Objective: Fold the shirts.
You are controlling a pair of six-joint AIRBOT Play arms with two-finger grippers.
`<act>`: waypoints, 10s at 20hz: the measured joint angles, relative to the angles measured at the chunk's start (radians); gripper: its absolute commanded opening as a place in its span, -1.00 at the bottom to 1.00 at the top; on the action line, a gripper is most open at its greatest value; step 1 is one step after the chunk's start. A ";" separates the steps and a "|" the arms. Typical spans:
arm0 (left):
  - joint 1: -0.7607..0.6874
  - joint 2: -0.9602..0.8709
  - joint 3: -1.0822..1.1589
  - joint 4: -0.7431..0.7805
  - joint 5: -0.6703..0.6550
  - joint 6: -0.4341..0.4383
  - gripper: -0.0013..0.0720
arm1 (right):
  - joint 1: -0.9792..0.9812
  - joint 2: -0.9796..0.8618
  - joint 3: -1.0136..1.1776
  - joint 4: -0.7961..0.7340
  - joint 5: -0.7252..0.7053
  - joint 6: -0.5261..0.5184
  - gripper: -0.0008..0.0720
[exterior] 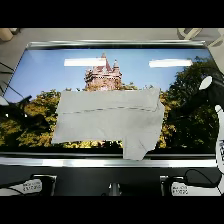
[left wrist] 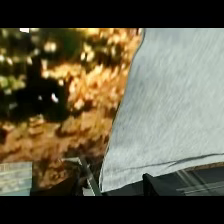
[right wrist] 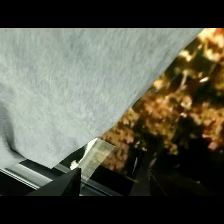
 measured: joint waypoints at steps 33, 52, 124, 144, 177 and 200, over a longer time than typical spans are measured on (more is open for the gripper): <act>-0.008 0.194 -0.237 -0.209 0.255 0.121 -0.91 | -0.021 0.309 -0.577 0.347 -0.360 -0.168 -0.95; -0.188 -0.356 0.458 -0.266 0.420 -0.098 -0.63 | 0.006 -0.243 0.067 0.461 -0.757 -0.097 -0.70; -0.433 0.153 0.609 -0.058 0.416 -0.097 -0.91 | 0.497 -0.273 0.162 0.927 -0.659 -0.068 0.57; -0.492 0.159 0.532 -0.012 0.417 -0.107 -0.90 | 0.238 -0.253 -0.061 0.671 -0.600 0.054 -0.94; -0.604 0.156 0.532 -0.013 0.417 -0.161 -0.90 | -1.047 -0.159 0.014 -0.067 -0.105 0.027 -0.80; -0.517 -0.117 0.658 0.343 0.038 -0.412 1.00 | -0.076 -0.138 0.539 0.023 -0.002 0.024 0.70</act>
